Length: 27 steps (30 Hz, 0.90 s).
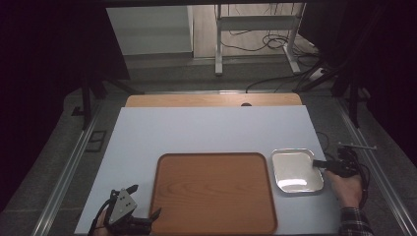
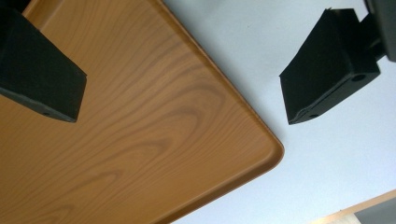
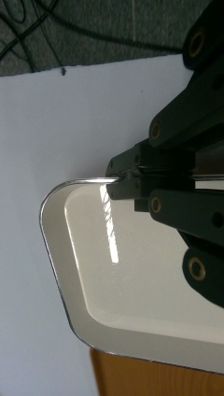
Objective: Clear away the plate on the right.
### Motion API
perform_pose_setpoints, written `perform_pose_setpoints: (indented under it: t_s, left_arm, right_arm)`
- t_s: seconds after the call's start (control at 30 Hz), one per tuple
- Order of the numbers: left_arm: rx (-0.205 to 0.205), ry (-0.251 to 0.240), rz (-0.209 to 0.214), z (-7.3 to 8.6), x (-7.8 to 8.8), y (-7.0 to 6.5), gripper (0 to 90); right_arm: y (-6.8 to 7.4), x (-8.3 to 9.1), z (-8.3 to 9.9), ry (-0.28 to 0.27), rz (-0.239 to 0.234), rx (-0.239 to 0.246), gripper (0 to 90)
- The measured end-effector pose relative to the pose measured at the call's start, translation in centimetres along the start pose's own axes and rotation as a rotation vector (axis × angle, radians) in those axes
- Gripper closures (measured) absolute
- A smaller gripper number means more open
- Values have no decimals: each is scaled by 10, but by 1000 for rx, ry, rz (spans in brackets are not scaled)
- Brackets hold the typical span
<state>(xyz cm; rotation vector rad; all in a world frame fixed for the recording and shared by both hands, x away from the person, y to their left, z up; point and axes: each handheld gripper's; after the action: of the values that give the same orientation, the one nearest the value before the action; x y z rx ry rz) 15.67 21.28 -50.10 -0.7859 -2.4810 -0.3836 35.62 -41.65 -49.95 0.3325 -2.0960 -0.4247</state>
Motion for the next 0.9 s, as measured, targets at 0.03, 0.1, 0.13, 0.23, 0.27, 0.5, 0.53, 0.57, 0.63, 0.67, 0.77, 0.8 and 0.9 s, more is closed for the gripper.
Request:
perform_pose_setpoints:
  t_s: [0.03,0.1,0.13,0.23,0.27,0.5,0.53,0.57,0.63,0.67,0.77,0.8,0.9]
  left_arm:
    - [0,1,0,0,0,0,0]
    - [0,0,-1,0,0,0,0]
    - [0,0,-1,0,0,0,0]
    - [0,-4,-3,0,1,0,0]
    - [0,-5,-4,0,1,1,0]
    - [0,-6,-5,-1,1,0,0]
    - [0,-6,-6,-1,1,0,0]
    - [0,-6,-6,-1,1,0,0]
    - [0,-6,-6,-1,1,1,0]
    - [0,-6,-6,-1,1,1,0]
    - [0,-6,-6,-1,1,0,0]
    - [0,-6,-6,-1,1,0,0]
    - [-1,-6,-6,-1,1,0,0]
  right_arm:
    - [0,2,0,-9,-12,-12,883]
    - [1,6,0,-28,-27,-14,883]
    - [1,6,0,-28,-27,-14,883]
    - [7,11,1,-48,-48,-2,883]
    - [9,12,1,-53,-50,2,882]
    - [23,14,3,-55,-69,23,882]
    - [25,14,3,-55,-72,27,882]
    - [26,14,4,-54,-76,27,882]
    - [28,14,4,-54,-79,34,882]
    - [29,13,4,-54,-84,35,882]
    - [36,12,6,-48,-97,44,882]
    - [41,12,6,-46,-103,53,882]
    - [49,10,7,-43,-112,65,881]
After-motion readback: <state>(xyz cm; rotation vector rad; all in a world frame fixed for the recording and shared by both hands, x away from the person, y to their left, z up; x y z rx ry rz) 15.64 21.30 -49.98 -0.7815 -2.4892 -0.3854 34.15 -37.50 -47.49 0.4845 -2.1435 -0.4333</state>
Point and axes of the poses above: each handheld gripper's, and its own axes: x roughly backward along the jaws, z roughly out of its underside, y roughly to its left, and after that the axes turned 2 degrees about -x, right-handed
